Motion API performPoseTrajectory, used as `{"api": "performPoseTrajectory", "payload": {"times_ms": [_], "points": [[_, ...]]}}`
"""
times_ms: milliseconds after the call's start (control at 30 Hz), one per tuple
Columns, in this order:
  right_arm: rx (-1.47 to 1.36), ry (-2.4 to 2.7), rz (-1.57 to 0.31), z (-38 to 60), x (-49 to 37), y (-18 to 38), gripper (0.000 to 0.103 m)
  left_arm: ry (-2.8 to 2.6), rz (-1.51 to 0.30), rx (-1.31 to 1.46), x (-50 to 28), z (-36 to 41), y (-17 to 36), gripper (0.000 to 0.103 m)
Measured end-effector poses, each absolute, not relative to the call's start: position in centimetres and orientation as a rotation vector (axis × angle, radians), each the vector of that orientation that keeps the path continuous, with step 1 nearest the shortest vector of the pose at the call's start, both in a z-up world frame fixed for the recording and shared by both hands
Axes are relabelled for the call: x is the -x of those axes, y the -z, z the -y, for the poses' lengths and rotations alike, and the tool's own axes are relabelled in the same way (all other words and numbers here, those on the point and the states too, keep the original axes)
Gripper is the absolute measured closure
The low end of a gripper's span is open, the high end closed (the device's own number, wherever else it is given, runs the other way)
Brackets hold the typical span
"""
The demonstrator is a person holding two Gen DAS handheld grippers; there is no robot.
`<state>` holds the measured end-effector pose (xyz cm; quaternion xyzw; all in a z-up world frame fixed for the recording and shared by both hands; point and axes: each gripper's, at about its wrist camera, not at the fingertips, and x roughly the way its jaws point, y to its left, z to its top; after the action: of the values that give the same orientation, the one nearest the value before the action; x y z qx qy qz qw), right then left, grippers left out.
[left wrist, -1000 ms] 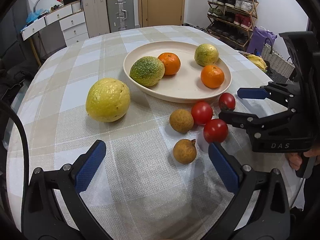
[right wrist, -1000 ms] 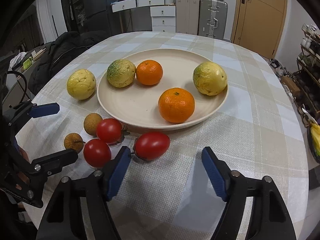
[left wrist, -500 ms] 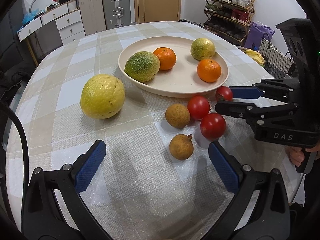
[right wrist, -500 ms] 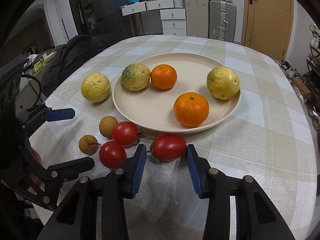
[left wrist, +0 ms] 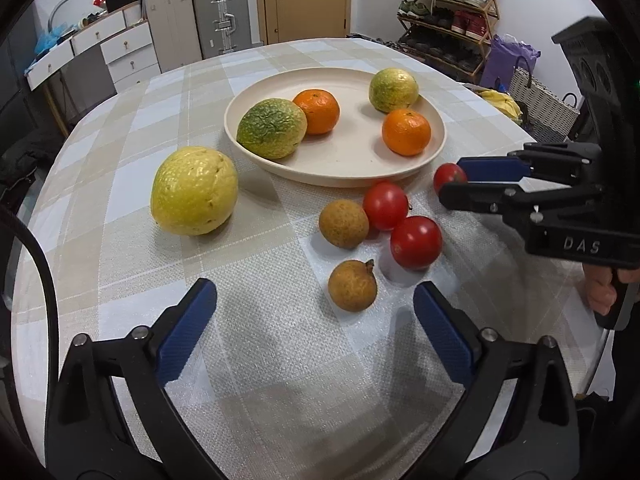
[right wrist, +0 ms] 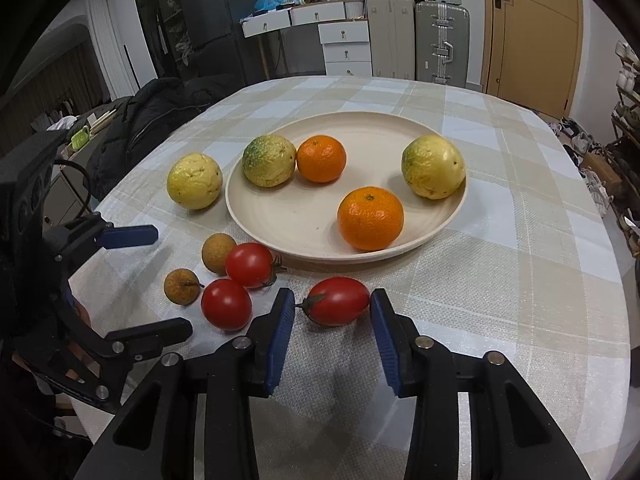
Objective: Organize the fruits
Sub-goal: 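Grasp a red tomato with the right tool while the left tool grasps a brown longan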
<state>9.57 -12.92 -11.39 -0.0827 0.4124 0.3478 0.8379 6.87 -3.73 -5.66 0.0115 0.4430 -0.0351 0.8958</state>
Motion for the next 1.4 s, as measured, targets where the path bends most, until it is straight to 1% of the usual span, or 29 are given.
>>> {"api": "performPoseTrajectory", "payload": {"times_ms": [67,200,267,333,367,400,467,733,800,833,1400], "points": [[0.173,-0.739,-0.864,13.0,-9.5,11.2,0.066,0.086,-0.922,-0.021,-6.9,3.8,5.8,0.017],[0.200,-0.727,-0.863,12.8,-9.3,11.5,0.067,0.097,-0.929,-0.025,-6.9,3.9,6.0,0.030],[0.199,-0.723,-0.879,12.9,-9.6,11.9,0.066,0.109,-0.922,-0.023,-6.8,4.0,5.8,0.042],[0.203,-0.706,-0.885,12.9,-9.7,12.1,0.066,0.116,-0.917,-0.017,-6.7,3.8,5.8,0.050],[0.204,-0.699,-0.885,13.0,-9.8,12.2,0.066,0.119,-0.915,-0.015,-6.7,3.8,5.7,0.060],[0.199,-0.699,-0.892,13.0,-9.9,12.3,0.066,0.127,-0.912,-0.011,-6.6,3.7,5.7,0.064],[0.193,-0.700,-0.892,13.1,-10.0,12.4,0.066,0.143,-0.912,0.000,-6.6,3.6,5.6,0.081],[0.222,-0.712,-0.894,13.1,-9.8,12.4,0.067,0.174,-0.897,0.024,-6.5,3.5,5.2,0.082],[0.224,-0.707,-0.890,13.1,-9.7,12.4,0.071,0.173,-0.889,0.029,-6.4,3.5,5.0,0.082],[0.217,-0.714,-0.890,13.2,-9.7,12.4,0.075,0.171,-0.883,0.032,-6.4,3.4,4.9,0.082],[0.153,-0.736,-0.808,14.4,-9.5,10.5,0.076,0.131,-0.740,0.075,-5.3,2.1,1.9,0.082]]}}
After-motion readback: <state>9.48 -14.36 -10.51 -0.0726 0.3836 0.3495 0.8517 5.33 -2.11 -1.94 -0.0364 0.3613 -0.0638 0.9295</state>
